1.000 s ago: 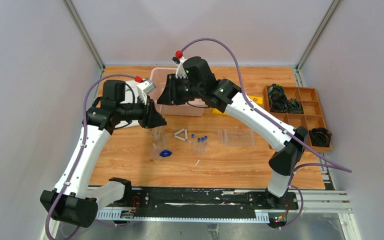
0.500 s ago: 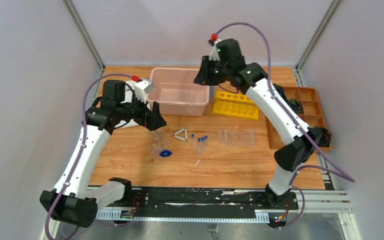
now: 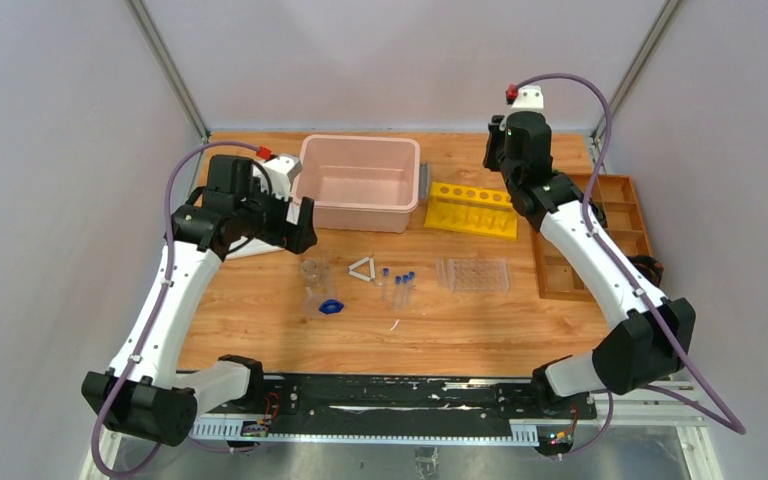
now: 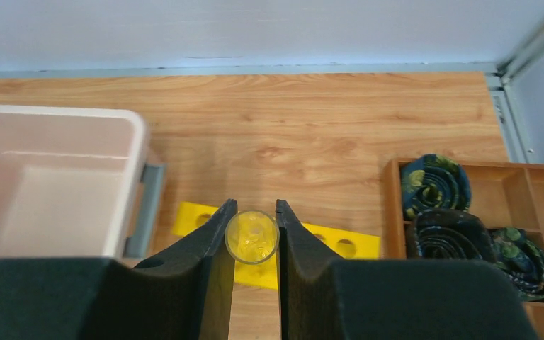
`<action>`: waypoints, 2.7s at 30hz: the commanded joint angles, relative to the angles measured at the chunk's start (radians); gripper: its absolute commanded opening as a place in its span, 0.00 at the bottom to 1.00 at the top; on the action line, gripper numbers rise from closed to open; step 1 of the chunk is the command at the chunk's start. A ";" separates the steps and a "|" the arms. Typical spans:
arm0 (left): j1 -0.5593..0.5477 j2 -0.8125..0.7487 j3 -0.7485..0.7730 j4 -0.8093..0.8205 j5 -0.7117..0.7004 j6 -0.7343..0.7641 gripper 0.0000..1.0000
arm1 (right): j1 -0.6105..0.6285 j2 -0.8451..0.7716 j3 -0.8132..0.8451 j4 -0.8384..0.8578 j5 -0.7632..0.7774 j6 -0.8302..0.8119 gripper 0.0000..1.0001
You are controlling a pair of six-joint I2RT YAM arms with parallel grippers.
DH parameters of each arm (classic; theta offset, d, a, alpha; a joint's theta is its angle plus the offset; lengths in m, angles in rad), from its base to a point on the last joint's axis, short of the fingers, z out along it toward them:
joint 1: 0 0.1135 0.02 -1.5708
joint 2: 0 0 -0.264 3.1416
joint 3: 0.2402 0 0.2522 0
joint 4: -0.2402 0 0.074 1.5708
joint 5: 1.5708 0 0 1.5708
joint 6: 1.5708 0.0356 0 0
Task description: Organize the chemistry lab equipment
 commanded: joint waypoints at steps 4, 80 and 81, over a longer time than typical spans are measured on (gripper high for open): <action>0.000 -0.009 0.028 -0.018 -0.060 0.025 1.00 | -0.078 0.012 -0.150 0.293 0.041 -0.044 0.00; 0.001 -0.073 0.005 -0.033 -0.068 0.068 1.00 | -0.045 0.170 -0.449 0.577 -0.048 -0.098 0.32; 0.001 -0.072 0.006 -0.033 -0.066 0.066 1.00 | -0.045 0.160 -0.441 0.558 -0.052 -0.090 0.40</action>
